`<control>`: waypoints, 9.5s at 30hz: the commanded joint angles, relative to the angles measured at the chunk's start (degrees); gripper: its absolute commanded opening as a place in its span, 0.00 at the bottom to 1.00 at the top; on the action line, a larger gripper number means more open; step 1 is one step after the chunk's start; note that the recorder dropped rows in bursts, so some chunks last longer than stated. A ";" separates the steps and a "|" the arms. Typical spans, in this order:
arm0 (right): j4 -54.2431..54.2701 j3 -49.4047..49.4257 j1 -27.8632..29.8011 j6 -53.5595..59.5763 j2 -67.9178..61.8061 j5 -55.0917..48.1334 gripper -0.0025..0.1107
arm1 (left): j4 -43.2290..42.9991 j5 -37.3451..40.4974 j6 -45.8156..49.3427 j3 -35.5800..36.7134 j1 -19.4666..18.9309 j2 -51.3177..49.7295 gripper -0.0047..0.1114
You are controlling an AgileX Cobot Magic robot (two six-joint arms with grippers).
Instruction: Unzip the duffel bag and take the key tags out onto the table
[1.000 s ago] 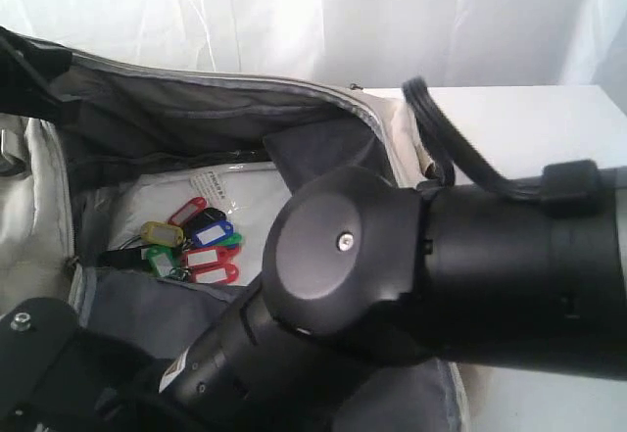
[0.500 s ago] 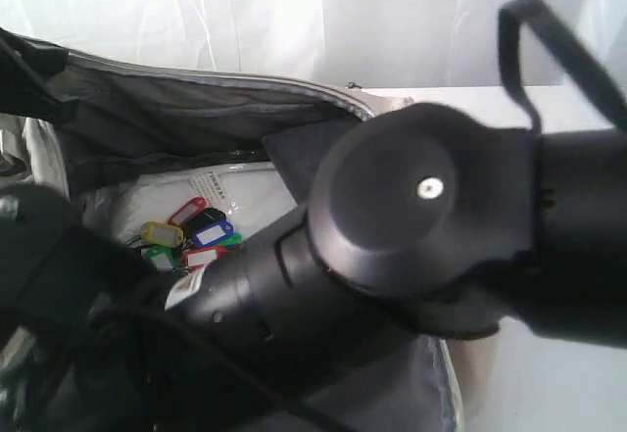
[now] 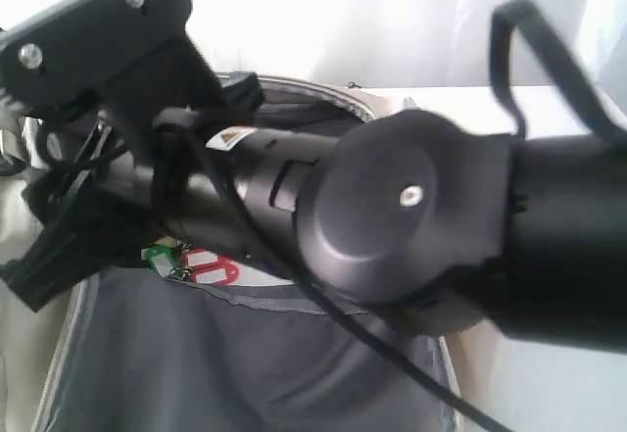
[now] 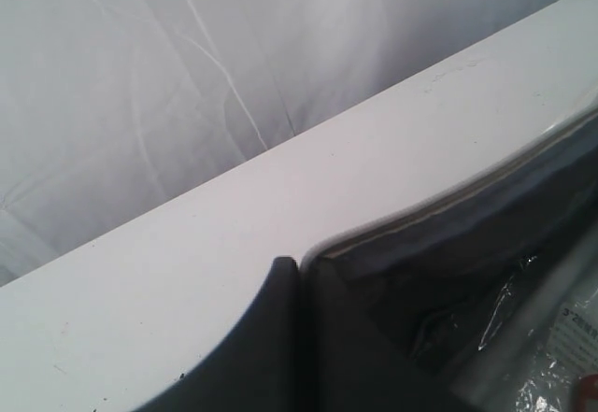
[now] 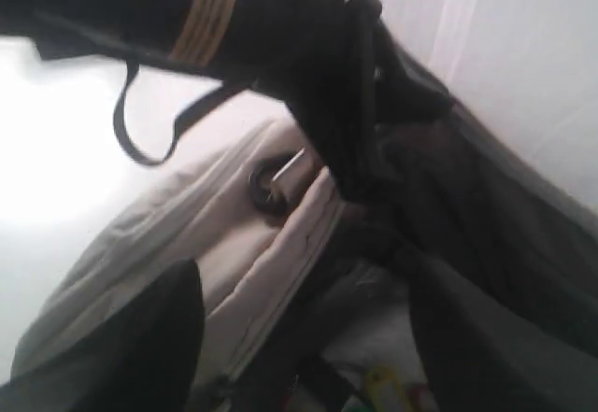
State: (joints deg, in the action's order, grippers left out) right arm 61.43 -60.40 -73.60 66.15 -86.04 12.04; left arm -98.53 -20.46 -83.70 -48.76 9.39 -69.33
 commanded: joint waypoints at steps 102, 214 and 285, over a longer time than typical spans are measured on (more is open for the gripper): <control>38.51 6.19 20.96 55.53 18.65 41.68 0.02 | -1.42 -15.43 -12.84 -5.67 -0.07 21.31 0.46; 38.51 44.42 31.43 40.00 70.11 10.95 0.03 | -1.42 -3.48 -12.70 -3.87 -0.07 28.63 0.04; 38.51 44.42 31.43 37.90 70.11 10.88 0.03 | 48.67 47.23 27.14 20.09 0.06 53.15 0.04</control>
State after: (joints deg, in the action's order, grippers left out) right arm 100.28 -16.33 -42.34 104.28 -16.11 23.13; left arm -50.43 24.28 -56.04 -28.97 9.50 -18.81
